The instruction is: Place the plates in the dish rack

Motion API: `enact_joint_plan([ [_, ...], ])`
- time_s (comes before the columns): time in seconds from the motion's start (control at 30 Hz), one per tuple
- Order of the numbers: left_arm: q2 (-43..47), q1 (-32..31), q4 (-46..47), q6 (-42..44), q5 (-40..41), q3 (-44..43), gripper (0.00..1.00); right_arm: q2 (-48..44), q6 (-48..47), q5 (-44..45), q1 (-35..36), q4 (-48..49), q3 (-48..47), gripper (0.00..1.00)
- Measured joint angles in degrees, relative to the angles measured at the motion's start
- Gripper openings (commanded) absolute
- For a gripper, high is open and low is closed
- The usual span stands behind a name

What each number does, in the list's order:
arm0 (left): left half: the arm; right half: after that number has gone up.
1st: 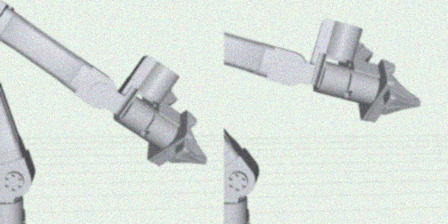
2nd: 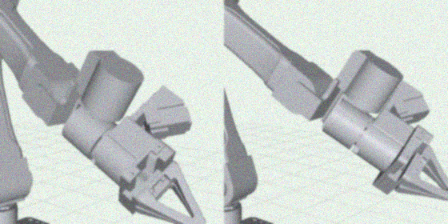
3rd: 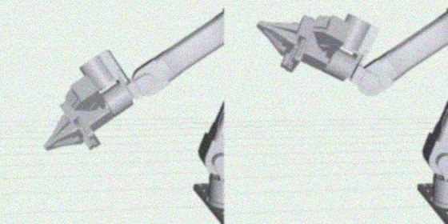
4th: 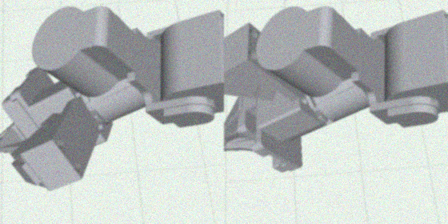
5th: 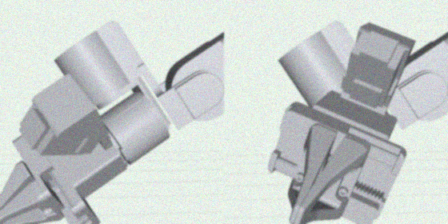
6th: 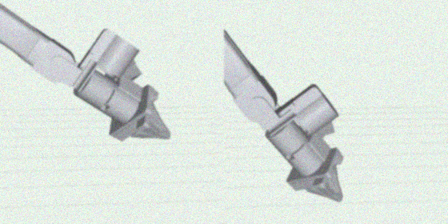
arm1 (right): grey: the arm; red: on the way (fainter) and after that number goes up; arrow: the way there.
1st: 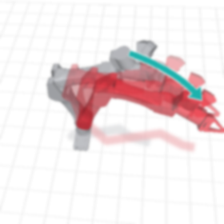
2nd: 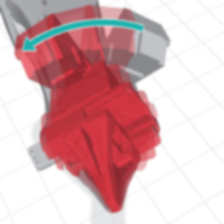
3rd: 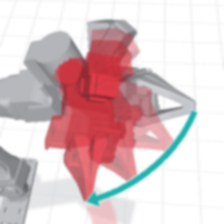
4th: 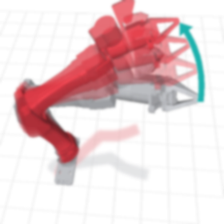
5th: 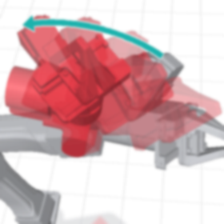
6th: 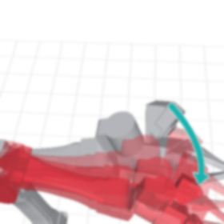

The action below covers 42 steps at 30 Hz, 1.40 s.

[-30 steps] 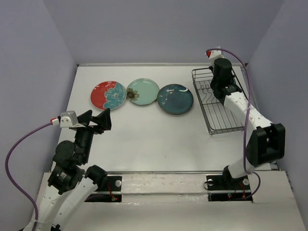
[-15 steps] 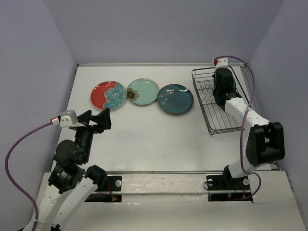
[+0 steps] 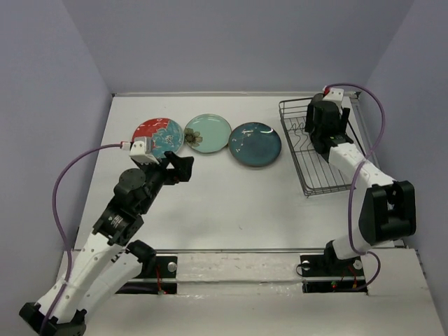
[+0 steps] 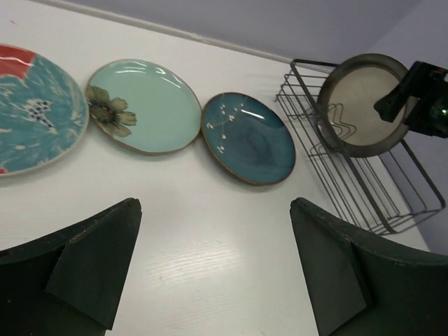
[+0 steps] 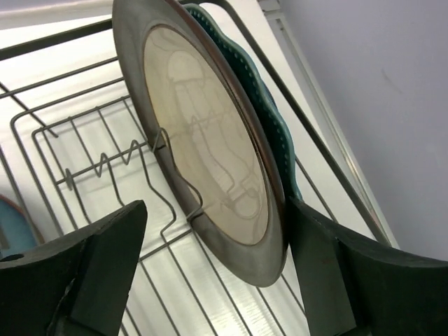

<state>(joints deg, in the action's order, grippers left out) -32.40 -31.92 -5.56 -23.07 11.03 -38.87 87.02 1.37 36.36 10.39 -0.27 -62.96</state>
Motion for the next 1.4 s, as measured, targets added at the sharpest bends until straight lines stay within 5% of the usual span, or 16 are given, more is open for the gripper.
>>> enact_joint_plan([
  [0.2, -9.51, -1.05, 7.26, -8.57, -6.49, 0.20, 0.98, -2.19, 3.10, -4.13, -0.11, -6.56, -3.87, 0.87],
  [0.33, -21.53, -4.79, 13.55, -13.33, -5.57, 0.39, 0.75, -8.15, 6.19, -8.94, -0.11, -9.86, -6.01, 0.87],
  [0.47, -33.31, -7.06, 16.74, -16.85, -4.22, 0.37, 0.66, -16.26, 10.01, -13.49, -0.09, -10.78, -5.66, 0.87],
  [0.87, -59.56, -7.80, 26.64, -30.86, 3.80, -8.81, 0.67, -36.20, 21.77, -33.27, 1.57, -8.72, 10.80, 0.88],
  [1.4, -81.35, -6.60, 33.24, -36.68, 4.42, -21.31, 0.47, -37.05, 25.46, -44.52, 2.99, -6.75, 15.15, 0.88],
])
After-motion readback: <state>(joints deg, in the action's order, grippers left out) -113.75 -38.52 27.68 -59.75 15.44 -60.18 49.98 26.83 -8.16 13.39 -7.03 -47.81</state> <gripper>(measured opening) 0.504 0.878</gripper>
